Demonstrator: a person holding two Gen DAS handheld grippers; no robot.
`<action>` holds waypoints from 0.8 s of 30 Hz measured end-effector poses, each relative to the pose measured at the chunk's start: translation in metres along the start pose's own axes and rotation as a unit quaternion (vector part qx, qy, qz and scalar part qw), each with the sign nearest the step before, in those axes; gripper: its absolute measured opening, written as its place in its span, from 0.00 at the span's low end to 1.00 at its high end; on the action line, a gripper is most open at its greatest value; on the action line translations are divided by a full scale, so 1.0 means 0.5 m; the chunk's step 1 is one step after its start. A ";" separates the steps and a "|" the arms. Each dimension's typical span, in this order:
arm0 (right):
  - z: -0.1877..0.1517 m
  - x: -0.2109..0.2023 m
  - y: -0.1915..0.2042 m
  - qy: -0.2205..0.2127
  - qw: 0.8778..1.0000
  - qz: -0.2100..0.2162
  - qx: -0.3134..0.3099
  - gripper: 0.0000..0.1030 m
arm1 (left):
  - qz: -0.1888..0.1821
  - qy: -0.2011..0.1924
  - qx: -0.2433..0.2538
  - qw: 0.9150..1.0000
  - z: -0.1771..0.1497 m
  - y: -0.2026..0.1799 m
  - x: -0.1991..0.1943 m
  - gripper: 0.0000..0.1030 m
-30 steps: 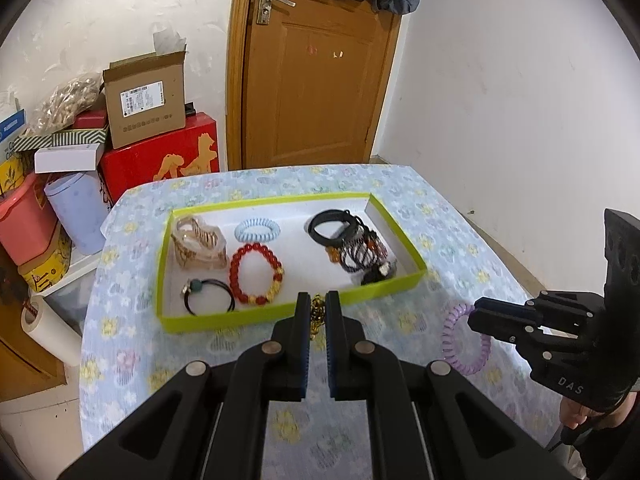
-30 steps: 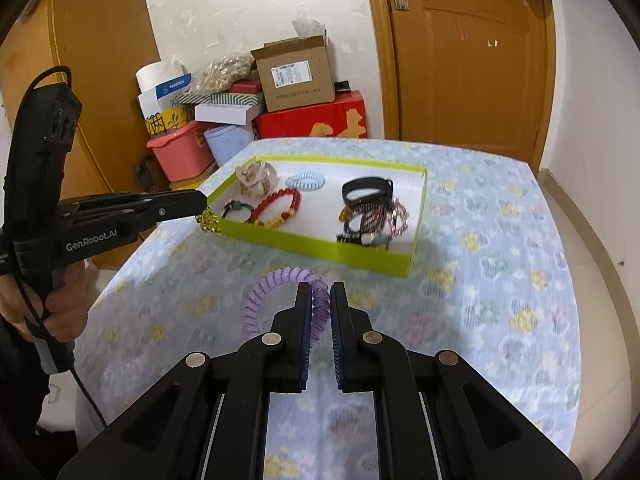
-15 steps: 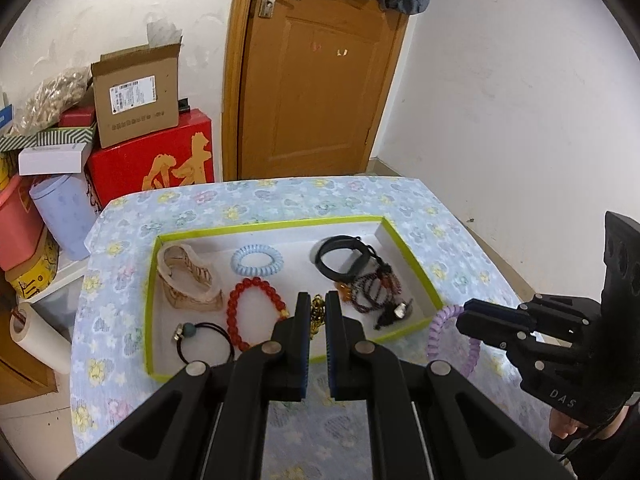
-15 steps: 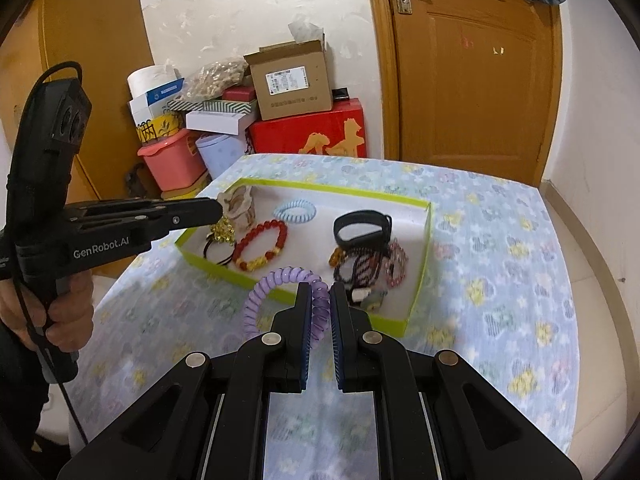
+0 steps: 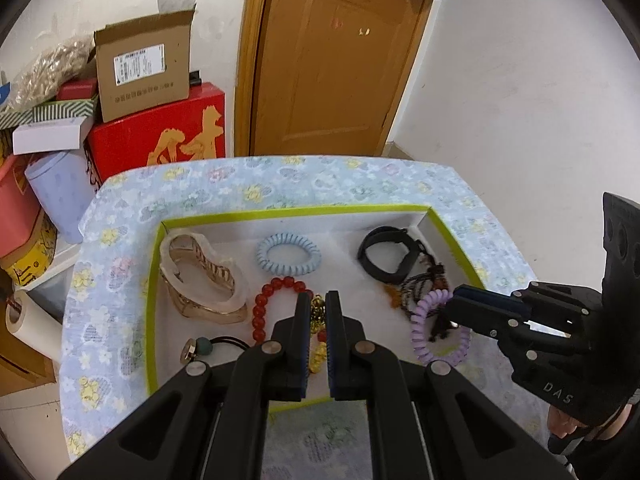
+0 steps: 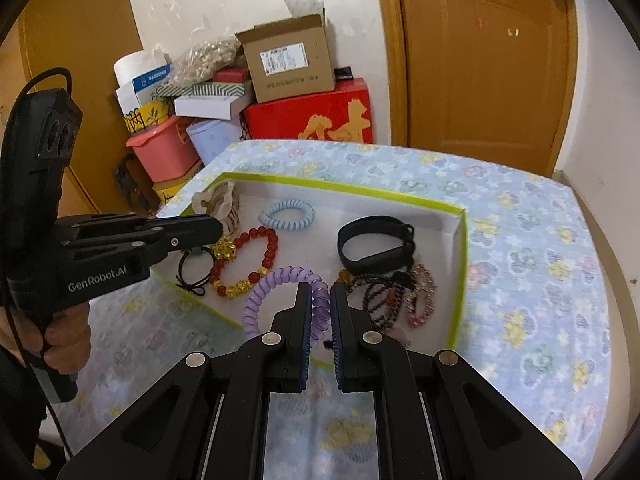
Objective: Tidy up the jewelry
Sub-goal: 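Carry the purple coil tie and gold chain into the green tray and release both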
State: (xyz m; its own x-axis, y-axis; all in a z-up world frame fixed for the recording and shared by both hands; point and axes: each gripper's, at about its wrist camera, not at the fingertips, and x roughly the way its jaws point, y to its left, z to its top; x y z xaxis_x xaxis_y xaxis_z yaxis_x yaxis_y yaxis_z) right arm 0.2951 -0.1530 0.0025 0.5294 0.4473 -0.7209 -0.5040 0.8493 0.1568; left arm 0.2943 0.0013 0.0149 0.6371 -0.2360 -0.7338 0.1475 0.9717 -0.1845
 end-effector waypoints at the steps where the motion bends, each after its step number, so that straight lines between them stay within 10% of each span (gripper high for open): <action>1: 0.002 0.010 0.001 0.004 1.000 0.000 0.000 0.09 | 0.001 0.002 0.000 1.000 -0.001 0.002 0.007 0.07; 24: -0.001 0.098 0.000 0.053 0.999 0.002 0.002 0.15 | 0.020 0.019 0.003 1.000 -0.017 0.018 0.070 0.08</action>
State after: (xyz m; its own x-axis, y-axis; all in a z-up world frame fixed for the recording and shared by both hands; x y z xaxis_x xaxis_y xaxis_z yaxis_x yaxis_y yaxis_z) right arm 0.3206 -0.1314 -0.0332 0.4523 0.4192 -0.7872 -0.5039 0.8484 0.1623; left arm 0.3116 0.0019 -0.0180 0.6139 -0.1964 -0.7646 0.1268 0.9805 -0.1500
